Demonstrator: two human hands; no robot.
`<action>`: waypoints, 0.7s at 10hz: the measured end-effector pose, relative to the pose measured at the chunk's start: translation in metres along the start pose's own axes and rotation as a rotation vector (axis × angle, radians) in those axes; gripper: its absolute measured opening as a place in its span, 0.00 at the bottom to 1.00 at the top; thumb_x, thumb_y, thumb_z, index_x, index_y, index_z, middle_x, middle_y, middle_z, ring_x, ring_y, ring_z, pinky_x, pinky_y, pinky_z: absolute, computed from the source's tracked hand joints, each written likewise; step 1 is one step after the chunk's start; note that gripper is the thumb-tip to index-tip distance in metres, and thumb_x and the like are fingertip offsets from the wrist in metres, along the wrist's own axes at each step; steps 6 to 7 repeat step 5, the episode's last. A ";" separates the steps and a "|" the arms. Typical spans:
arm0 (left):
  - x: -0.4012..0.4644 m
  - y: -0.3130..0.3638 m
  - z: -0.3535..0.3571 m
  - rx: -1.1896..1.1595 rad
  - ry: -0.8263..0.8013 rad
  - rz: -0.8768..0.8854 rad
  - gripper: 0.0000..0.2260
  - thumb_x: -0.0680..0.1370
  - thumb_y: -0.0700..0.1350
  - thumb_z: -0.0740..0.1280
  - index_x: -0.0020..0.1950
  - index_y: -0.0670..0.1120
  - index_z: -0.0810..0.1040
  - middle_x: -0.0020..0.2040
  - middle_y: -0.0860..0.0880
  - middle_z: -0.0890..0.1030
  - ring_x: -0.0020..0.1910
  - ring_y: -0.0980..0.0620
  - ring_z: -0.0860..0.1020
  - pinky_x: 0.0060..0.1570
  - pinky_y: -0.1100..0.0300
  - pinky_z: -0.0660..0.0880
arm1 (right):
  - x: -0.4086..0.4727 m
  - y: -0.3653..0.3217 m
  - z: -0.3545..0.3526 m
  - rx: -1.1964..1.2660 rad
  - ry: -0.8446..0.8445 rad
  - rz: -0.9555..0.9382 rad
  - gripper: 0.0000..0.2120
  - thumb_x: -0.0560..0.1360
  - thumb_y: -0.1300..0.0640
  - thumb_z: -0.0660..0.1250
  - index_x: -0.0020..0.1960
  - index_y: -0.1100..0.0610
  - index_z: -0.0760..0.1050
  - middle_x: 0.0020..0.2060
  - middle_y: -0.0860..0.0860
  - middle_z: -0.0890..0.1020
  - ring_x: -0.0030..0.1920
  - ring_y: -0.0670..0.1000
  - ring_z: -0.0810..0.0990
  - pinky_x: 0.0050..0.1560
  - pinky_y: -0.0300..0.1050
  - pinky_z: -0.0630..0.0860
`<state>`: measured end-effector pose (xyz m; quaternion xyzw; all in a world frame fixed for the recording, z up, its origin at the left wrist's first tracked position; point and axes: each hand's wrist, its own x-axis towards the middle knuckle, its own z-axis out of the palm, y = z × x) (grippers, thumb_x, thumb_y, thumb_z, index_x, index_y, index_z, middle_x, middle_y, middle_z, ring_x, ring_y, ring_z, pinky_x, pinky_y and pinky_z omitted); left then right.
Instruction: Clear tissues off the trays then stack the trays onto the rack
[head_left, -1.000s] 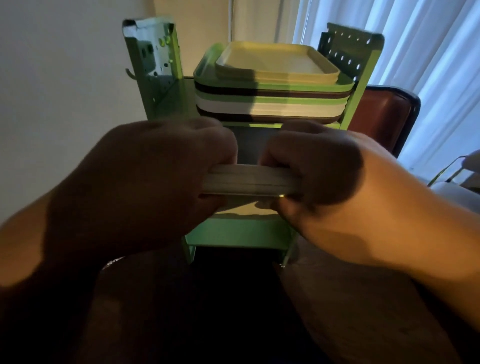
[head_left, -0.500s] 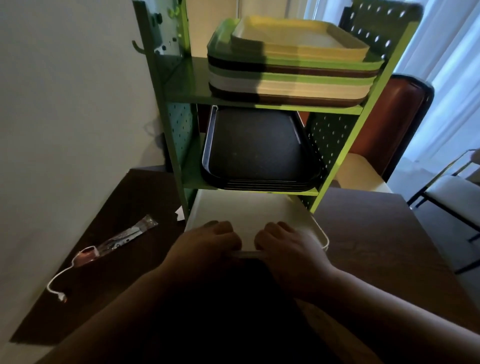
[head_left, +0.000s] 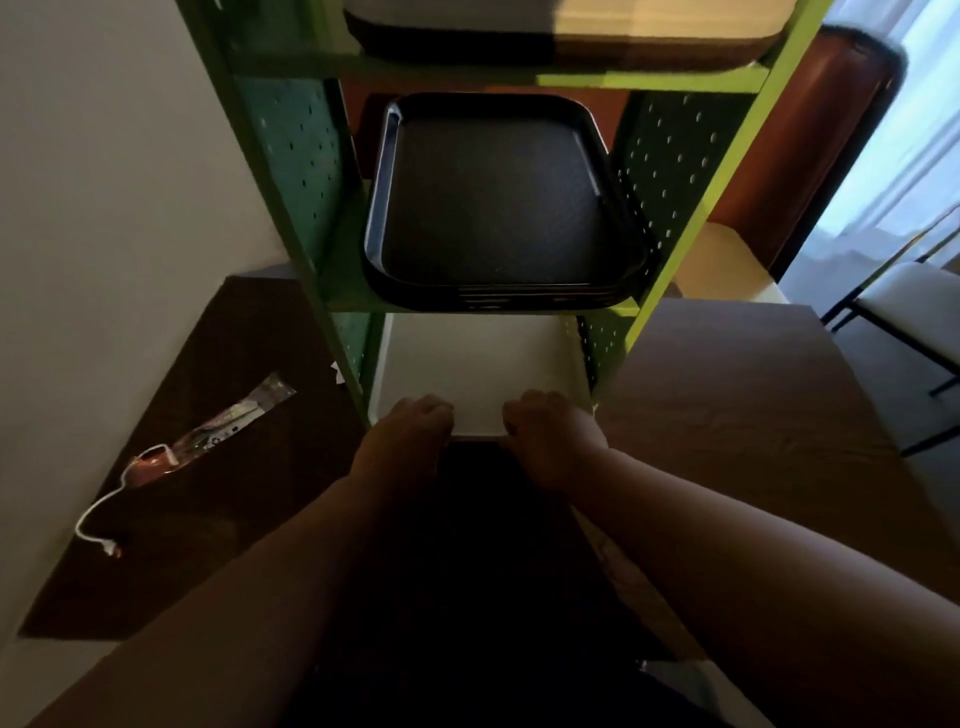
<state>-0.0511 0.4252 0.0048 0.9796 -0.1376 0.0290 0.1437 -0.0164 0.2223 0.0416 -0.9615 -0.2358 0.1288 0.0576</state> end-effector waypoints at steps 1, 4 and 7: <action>0.009 -0.005 0.000 -0.046 -0.004 -0.033 0.04 0.75 0.36 0.67 0.48 0.43 0.78 0.57 0.43 0.79 0.54 0.41 0.76 0.45 0.53 0.73 | 0.007 0.007 -0.005 -0.009 -0.012 0.042 0.15 0.81 0.44 0.65 0.60 0.54 0.75 0.58 0.54 0.77 0.59 0.57 0.77 0.49 0.51 0.76; 0.043 0.006 -0.007 -0.069 -0.058 -0.136 0.02 0.73 0.42 0.70 0.43 0.46 0.79 0.52 0.46 0.78 0.50 0.47 0.76 0.51 0.51 0.78 | 0.017 0.033 -0.020 -0.043 -0.134 0.043 0.21 0.82 0.47 0.63 0.70 0.57 0.70 0.66 0.57 0.73 0.66 0.60 0.75 0.62 0.55 0.77; 0.050 0.027 -0.009 -0.111 -0.036 -0.198 0.12 0.73 0.53 0.73 0.50 0.46 0.80 0.52 0.47 0.77 0.50 0.48 0.76 0.50 0.51 0.78 | 0.008 0.035 -0.032 0.141 -0.096 0.053 0.25 0.82 0.47 0.65 0.74 0.57 0.66 0.71 0.58 0.72 0.68 0.59 0.75 0.64 0.51 0.75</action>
